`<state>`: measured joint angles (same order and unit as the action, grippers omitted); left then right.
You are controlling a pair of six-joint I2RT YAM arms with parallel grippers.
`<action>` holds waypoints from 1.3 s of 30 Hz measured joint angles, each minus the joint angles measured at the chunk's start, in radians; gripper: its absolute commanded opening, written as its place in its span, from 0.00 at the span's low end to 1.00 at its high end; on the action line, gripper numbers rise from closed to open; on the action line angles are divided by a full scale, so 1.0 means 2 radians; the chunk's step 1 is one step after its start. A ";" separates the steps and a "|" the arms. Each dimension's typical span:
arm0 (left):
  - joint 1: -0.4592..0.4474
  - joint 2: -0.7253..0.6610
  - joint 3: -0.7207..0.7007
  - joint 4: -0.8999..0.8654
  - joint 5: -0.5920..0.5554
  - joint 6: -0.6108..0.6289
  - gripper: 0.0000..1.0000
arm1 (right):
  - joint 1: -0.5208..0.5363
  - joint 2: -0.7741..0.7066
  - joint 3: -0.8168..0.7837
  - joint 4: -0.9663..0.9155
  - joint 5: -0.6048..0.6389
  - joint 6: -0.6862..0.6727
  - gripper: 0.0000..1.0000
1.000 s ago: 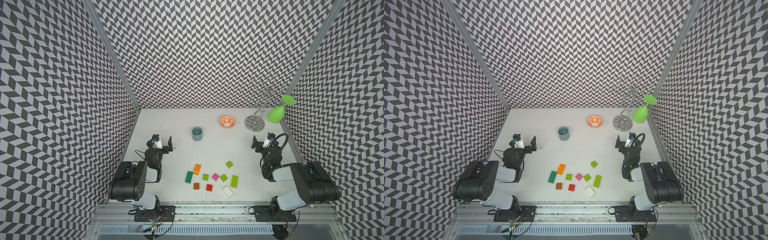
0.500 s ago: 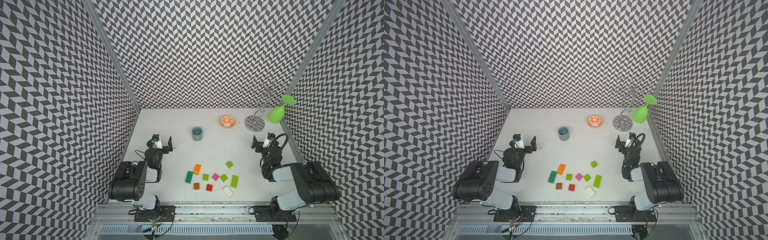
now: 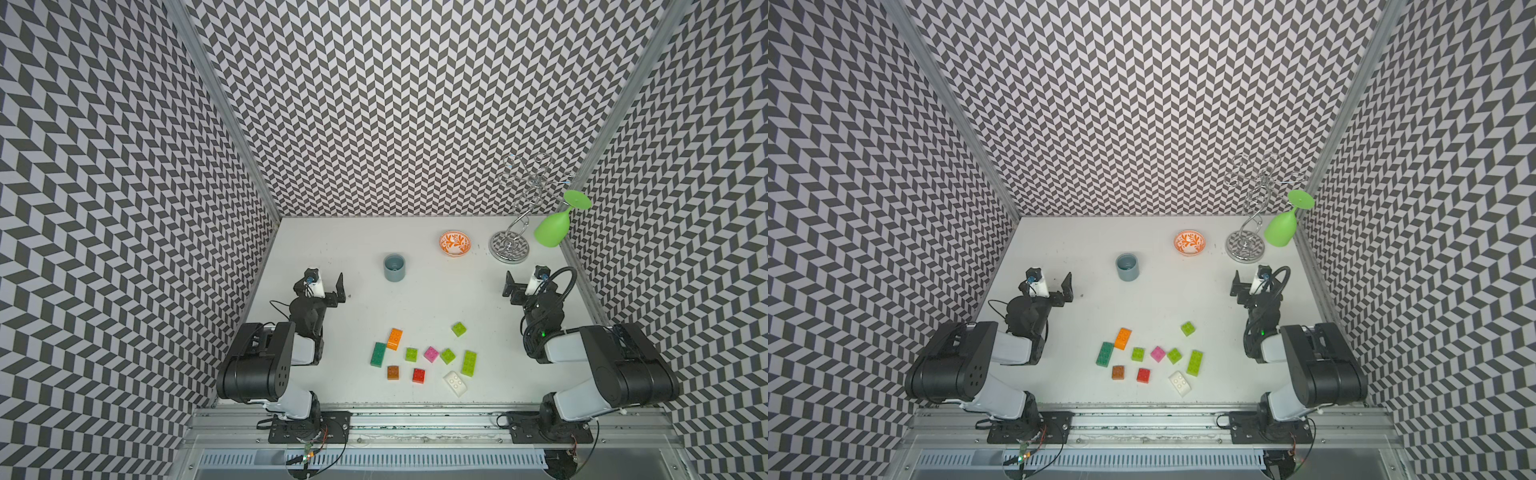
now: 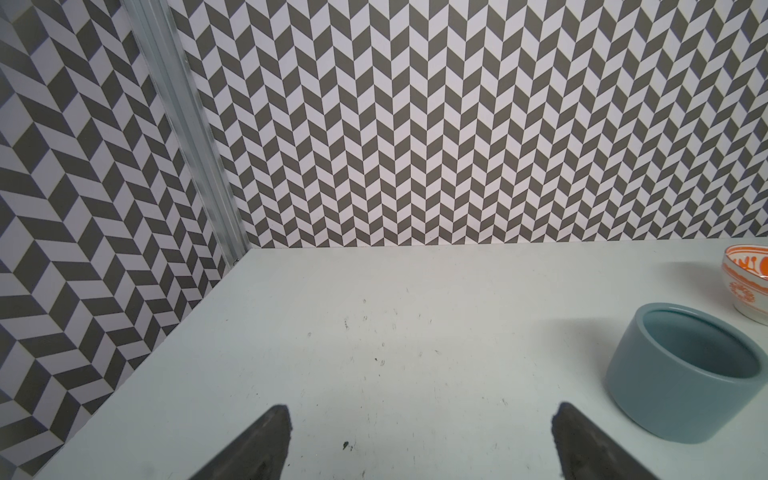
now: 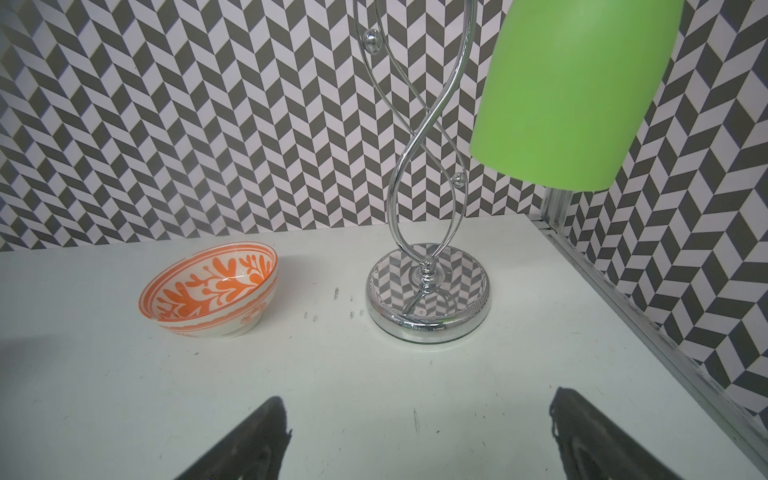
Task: Assemble the letter s with lego
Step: Pick up the lego brick from the center of the board.
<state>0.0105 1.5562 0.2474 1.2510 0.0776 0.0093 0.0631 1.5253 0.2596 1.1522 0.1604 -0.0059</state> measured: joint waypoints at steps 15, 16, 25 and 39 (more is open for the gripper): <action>0.003 -0.003 0.000 -0.002 0.007 0.000 0.82 | 0.006 -0.030 0.013 -0.058 0.005 0.004 0.99; 0.003 -0.010 -0.001 -0.006 0.003 -0.002 0.82 | 0.007 -0.048 0.032 -0.104 0.009 0.013 1.00; -0.092 -0.155 0.082 -0.218 -0.134 -0.029 0.75 | 0.010 -0.138 0.168 -0.347 -0.017 0.136 0.92; -0.243 -0.222 0.234 -0.599 -0.173 -0.157 0.65 | 0.013 -0.290 0.217 -0.617 -0.097 0.209 0.85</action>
<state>-0.4755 1.1130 0.7155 0.0536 -0.2684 -0.3042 0.0883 0.9443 0.6933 -0.0811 -0.0345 0.4122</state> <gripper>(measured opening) 0.649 0.847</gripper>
